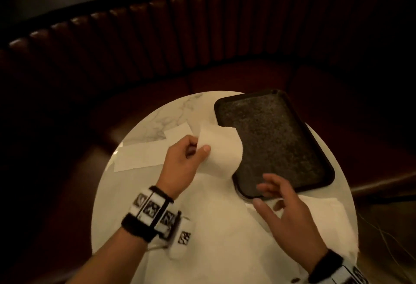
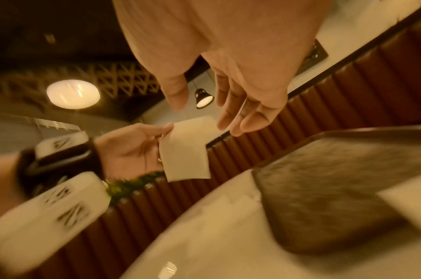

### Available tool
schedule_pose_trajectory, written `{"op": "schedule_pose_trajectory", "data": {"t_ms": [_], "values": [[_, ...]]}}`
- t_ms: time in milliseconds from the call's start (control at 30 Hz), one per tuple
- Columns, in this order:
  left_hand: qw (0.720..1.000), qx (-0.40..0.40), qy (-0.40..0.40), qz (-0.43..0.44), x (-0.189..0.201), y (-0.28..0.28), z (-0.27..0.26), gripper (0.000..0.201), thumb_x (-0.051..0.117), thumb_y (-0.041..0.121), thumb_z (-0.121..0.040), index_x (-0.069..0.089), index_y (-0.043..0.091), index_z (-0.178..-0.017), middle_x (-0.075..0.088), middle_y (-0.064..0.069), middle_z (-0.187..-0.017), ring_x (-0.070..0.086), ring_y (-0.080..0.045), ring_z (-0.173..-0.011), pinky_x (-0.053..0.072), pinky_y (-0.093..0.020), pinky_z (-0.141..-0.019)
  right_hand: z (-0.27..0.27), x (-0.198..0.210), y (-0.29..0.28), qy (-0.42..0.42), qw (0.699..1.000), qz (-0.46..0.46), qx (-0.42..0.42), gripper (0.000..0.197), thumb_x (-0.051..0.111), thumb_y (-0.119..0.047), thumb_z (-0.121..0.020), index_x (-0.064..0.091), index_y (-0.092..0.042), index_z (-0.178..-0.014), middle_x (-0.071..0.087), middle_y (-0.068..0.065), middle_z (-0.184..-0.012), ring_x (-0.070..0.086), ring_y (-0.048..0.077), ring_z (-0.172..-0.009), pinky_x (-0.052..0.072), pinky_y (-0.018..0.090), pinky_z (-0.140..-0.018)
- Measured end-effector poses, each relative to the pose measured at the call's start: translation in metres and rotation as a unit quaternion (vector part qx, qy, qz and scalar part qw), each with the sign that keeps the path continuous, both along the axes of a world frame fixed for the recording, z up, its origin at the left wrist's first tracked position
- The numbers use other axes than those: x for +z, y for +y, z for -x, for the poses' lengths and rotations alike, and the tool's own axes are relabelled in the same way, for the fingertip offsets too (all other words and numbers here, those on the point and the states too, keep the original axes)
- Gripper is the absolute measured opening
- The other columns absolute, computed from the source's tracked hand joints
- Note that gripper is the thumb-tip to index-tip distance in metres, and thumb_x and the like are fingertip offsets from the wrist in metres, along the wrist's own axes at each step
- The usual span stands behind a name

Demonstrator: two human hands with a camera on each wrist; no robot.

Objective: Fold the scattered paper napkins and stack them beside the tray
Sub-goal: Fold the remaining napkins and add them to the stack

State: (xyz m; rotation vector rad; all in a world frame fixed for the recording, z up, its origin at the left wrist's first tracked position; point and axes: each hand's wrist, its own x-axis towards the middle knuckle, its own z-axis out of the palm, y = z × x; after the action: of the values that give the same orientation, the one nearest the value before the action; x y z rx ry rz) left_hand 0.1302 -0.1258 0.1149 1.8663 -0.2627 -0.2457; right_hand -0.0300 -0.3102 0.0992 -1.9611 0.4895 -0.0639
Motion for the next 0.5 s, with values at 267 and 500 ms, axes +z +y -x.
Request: {"op": "schedule_pose_trajectory", "data": {"t_ms": [267,500], "values": [[0.967,0.089,0.106,0.212,0.040,0.052,0.141,0.025,0.070,0.025,-0.086,0.063,0.002,-0.093,0.071,-0.017,-0.086,0.067,-0.027,-0.080,0.054,-0.042,-0.073,0.006,0.071,0.064,-0.021,0.926,-0.363,0.103,0.035,0.063,-0.010,-0.081,0.064,-0.008,-0.115,0.074,0.006,-0.108,0.070,0.020,-0.102,0.057,0.027,-0.082],[0.972,0.085,0.074,0.204,0.054,0.094,0.188,0.057,0.071,0.000,-0.081,0.046,0.025,-0.126,0.072,-0.015,-0.092,0.072,-0.030,-0.088,0.060,-0.034,-0.076,0.047,0.075,0.098,-0.013,0.942,-0.314,0.114,0.021,0.063,-0.004,-0.085,0.070,-0.011,-0.103,0.076,0.003,-0.098,0.072,0.019,-0.092,0.057,0.023,-0.072]]}}
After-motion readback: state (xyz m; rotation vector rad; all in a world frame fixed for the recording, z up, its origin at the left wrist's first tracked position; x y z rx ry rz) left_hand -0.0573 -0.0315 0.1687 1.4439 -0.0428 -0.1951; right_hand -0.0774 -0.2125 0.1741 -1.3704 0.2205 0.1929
